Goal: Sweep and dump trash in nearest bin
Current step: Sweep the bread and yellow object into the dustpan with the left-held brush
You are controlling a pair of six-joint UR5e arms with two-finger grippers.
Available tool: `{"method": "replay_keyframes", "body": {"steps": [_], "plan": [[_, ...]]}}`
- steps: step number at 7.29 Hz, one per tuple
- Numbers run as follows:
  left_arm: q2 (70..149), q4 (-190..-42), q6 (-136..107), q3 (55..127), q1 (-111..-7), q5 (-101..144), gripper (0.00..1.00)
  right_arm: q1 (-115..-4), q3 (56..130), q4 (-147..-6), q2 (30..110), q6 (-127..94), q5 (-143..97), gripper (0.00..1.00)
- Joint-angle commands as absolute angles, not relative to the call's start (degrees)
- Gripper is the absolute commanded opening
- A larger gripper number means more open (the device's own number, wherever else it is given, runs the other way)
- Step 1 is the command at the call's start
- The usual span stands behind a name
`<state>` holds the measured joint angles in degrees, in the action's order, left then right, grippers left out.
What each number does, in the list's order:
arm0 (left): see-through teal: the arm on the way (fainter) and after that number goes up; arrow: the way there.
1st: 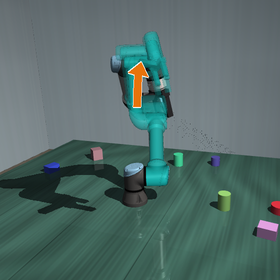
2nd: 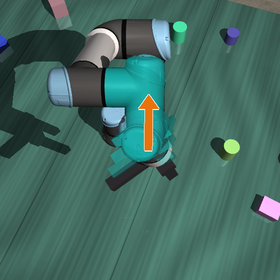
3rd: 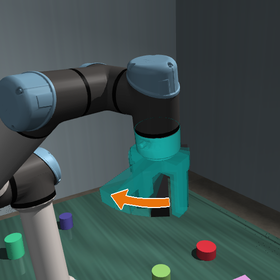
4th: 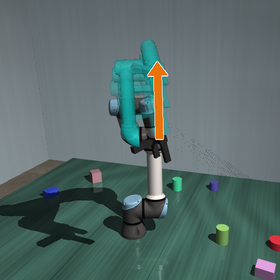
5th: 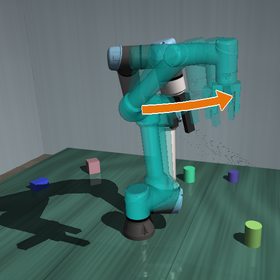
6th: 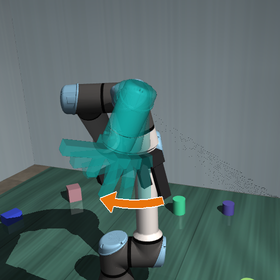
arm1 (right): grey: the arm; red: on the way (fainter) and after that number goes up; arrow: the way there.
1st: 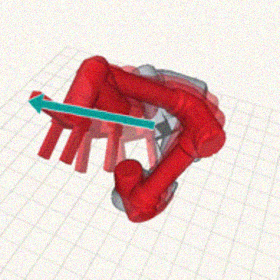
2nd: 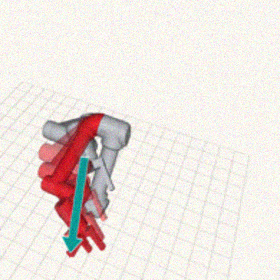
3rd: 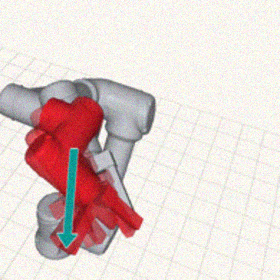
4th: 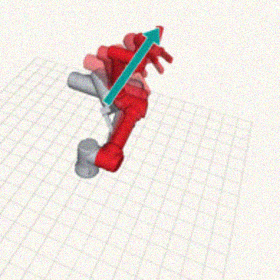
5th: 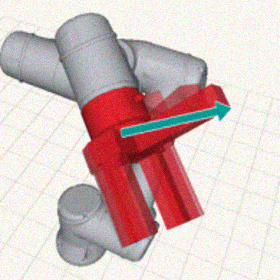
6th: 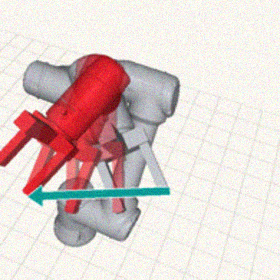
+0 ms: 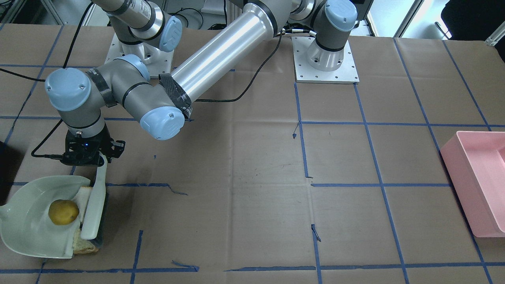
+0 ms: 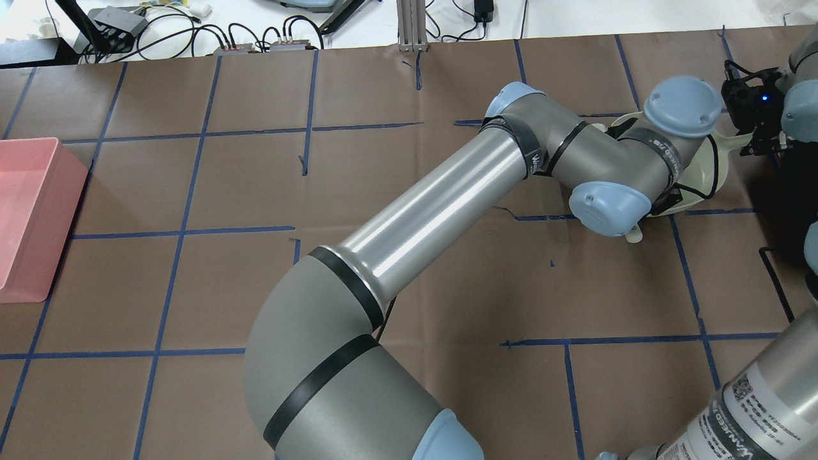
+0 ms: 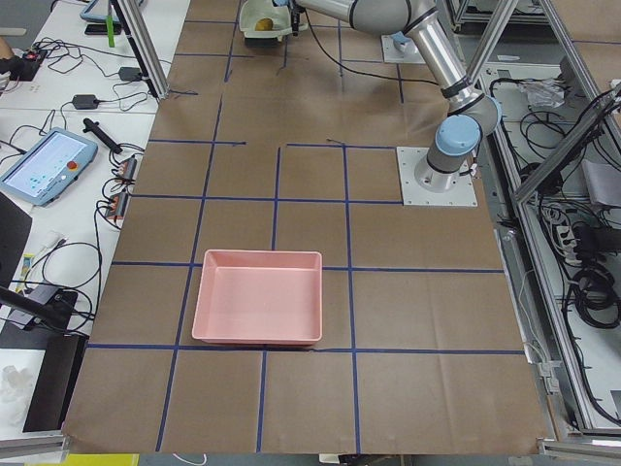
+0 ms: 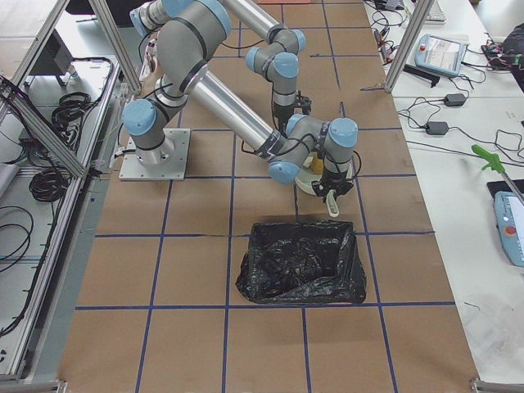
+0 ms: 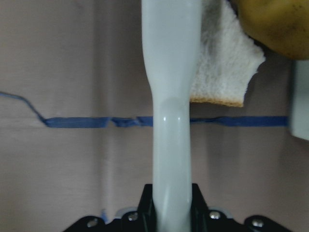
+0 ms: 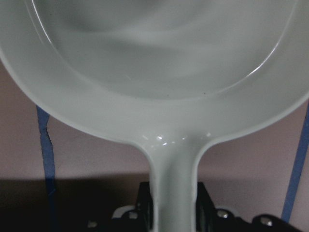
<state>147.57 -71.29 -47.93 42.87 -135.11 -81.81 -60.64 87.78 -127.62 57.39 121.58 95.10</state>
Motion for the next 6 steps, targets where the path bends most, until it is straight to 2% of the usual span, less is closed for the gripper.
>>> {"method": "replay_keyframes", "body": {"steps": [1, 6], "plan": [[148.6, -65.8, -48.6, 42.6, -135.2, -72.5, 0.00, -60.6, 87.8, -127.6, 57.4, 121.6, 95.0, 0.00], [148.2, -62.0, -56.3, 42.7, -135.3, -64.3, 0.00, -60.6, 87.8, -127.5, 57.5, 121.6, 95.0, 0.00]]}}
